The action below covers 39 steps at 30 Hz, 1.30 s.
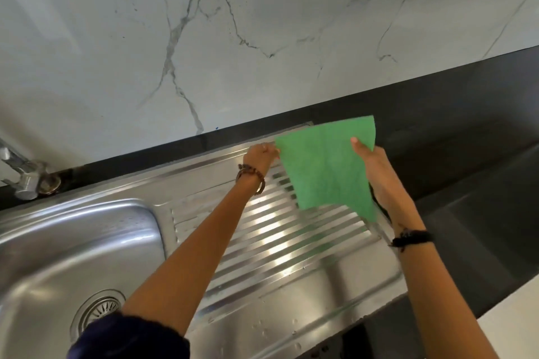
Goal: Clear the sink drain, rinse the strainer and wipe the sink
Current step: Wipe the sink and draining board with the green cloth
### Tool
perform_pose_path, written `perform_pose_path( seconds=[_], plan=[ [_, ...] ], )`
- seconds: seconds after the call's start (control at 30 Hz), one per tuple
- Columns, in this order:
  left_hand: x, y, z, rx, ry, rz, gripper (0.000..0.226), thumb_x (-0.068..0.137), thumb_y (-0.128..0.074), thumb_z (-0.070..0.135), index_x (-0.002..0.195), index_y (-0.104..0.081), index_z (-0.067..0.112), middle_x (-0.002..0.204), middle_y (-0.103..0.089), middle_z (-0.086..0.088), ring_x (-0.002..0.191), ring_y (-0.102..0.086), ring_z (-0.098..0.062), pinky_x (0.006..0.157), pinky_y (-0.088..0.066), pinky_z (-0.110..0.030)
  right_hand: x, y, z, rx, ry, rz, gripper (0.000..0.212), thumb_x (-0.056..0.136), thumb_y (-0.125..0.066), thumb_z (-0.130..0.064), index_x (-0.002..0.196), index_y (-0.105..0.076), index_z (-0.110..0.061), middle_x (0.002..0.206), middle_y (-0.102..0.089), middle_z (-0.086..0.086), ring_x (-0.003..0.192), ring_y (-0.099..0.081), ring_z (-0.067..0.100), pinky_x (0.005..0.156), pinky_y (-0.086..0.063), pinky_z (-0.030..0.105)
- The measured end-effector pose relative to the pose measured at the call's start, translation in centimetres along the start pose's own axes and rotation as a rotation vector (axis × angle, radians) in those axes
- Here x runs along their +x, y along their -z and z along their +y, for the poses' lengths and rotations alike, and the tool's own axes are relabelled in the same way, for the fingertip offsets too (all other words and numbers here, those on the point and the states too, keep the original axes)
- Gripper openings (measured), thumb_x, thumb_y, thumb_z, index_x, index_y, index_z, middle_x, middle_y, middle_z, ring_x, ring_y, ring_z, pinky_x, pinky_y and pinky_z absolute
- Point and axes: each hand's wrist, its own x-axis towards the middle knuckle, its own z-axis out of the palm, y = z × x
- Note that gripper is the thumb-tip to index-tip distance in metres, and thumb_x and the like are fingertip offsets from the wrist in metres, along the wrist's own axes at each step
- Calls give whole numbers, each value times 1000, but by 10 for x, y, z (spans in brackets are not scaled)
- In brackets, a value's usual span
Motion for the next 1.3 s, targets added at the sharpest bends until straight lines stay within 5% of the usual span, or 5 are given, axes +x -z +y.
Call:
perform_pose_path(
  seconds=[0.13,0.33,0.63,0.93,1.3],
  plan=[
    [16,-8,4,259,-120,-33,23,88,-42,3,86,-64,7,86,-56,-8,86,-52,-24,67,-42,-29,9,-7,-5,-545,239,-149,36,96,-40,-43,103,-62,-15,92,-69,8,83,-69,26,72,-59,42],
    [-14,0,-74,532,-63,-165,40,92,-47,17,131,-45,9,143,-41,-12,134,-35,-26,113,-25,-35,12,-19,72,-929,-72,-779,86,79,-57,-61,149,-18,-27,158,-12,-3,146,-5,14,117,-1,37],
    [-51,29,-126,869,-78,-86,66,95,-33,43,146,3,19,156,12,-4,143,12,-20,115,10,-37,29,-57,135,-1393,214,-162,109,60,17,-86,149,9,-24,158,7,12,146,4,30,116,3,52],
    [-53,30,-148,837,-37,-80,69,93,-24,52,145,7,20,155,14,-2,143,12,-18,116,11,-37,84,-69,131,-1363,293,-79,73,90,-9,-62,150,3,-22,159,0,10,146,-4,26,118,0,47],
    [-89,63,-171,931,29,22,104,50,32,80,136,22,21,146,28,-4,135,25,-20,111,16,-39,101,-88,125,-1394,268,-21,55,101,-17,-36,150,-2,-15,159,-6,12,146,-6,26,118,-1,46]
  ],
)
